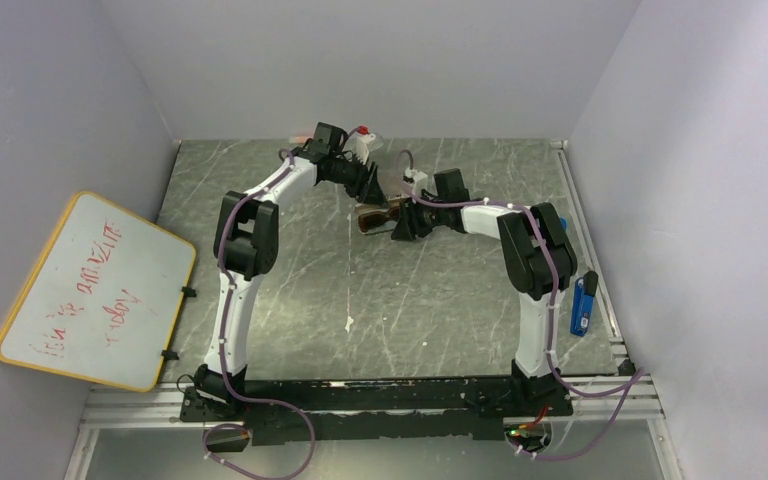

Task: Organize the sunglasses
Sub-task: Close the sunglasses case at the center of the board.

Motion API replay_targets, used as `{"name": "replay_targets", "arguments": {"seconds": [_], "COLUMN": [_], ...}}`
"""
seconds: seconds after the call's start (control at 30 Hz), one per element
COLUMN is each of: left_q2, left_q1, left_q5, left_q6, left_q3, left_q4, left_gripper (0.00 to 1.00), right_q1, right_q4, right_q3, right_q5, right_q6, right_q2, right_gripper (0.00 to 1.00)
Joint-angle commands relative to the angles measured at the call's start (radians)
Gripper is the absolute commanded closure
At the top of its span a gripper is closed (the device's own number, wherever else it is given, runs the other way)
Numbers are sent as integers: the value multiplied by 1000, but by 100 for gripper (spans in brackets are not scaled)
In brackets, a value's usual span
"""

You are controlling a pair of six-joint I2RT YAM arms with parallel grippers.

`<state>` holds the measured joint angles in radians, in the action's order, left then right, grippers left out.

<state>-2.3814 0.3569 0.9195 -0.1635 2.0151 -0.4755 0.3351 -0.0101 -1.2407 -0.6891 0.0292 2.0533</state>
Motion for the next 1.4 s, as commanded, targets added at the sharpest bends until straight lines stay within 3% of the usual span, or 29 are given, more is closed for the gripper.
{"name": "replay_targets", "arguments": {"seconds": [0.0,0.33,0.47,0.77,0.93,1.0,1.07,1.13,1.37], "left_q2": [79,84,80,66,61,58,54,52,52], "left_q1": [4,4,3,2,2,1,2,2,1], "left_q5": [41,32,33,39,50,56,69,75,95], "left_q6": [2,-8,-9,-9,-3,0,1,2,14], "left_q3": [-5,2,12,24,36,38,41,40,33], "left_q4": [14,5,0,-11,-16,-16,-19,-21,-17], "left_gripper": [45,47,61,63,71,70,62,59,61], "right_q1": [-6,-8,-8,-7,-8,-8,-8,-8,-8], "right_q4": [-41,-26,-26,-27,-27,-26,-25,-26,-28], "right_q3": [-1,-9,-9,-6,-9,-9,-8,-7,-5], "right_q5": [-26,-17,-20,-19,-21,-20,-18,-17,-17], "right_q6": [-4,16,14,19,20,22,24,26,26], "right_q2": [9,23,23,23,25,27,27,23,23], "right_gripper": [58,58,58,58,58,58,58,58,57]}}
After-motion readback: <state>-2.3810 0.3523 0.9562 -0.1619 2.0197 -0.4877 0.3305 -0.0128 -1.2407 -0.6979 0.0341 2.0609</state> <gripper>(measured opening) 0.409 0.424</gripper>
